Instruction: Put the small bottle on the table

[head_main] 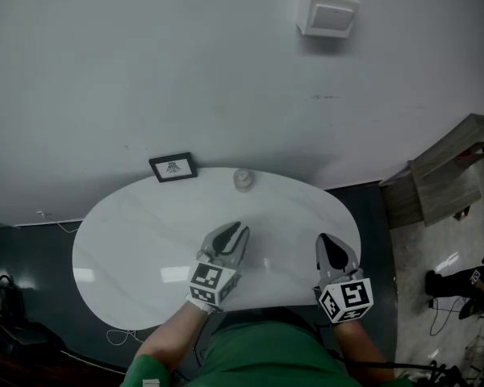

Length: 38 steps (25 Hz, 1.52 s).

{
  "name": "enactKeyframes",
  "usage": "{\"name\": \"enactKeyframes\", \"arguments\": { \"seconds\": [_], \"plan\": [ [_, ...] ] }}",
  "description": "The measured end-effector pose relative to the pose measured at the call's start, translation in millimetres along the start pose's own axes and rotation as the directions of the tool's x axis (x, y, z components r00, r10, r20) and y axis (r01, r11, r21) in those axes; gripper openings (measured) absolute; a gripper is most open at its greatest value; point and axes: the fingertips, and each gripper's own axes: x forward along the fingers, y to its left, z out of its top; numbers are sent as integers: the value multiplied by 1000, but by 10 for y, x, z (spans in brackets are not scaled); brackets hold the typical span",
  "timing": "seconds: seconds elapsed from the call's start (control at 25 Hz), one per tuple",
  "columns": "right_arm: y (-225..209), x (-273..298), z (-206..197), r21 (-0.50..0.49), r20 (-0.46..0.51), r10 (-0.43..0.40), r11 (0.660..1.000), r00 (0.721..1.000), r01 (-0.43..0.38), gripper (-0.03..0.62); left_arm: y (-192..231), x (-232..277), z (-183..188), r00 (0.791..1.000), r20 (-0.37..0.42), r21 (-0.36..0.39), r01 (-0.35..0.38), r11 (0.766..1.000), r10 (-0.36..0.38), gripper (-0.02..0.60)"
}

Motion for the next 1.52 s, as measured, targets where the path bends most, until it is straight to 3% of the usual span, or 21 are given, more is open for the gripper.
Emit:
{"name": "enactKeyframes", "arguments": {
  "seconds": [0.32,0.56,0.88,1.04,1.2,1.52],
  "plan": [
    [65,17,188,-14,45,32,999,998,-31,2,-274,-295,141,1000,7,-37,-4,999,4,67],
    [191,6,416,-40,100,66,997,993,-62,2,49,-638,495,990,75,-155,-106,982,118,20],
    [224,-61,836,-79,184,44,996,982,-30,2,151,-948,1030,974,186,-118,-112,987,133,11],
    [301,-113,1035,-114,225,65,993,972,-40,2,146,-1026,1201,967,218,-49,-122,991,130,11],
    [387,-131,1116,-142,245,83,989,966,-49,2,220,-1020,1246,962,230,5,-153,988,148,11],
    [425,-141,1069,-158,221,74,987,972,-39,2,300,-1001,1165,963,217,11,-167,986,161,12]
  ]
}}
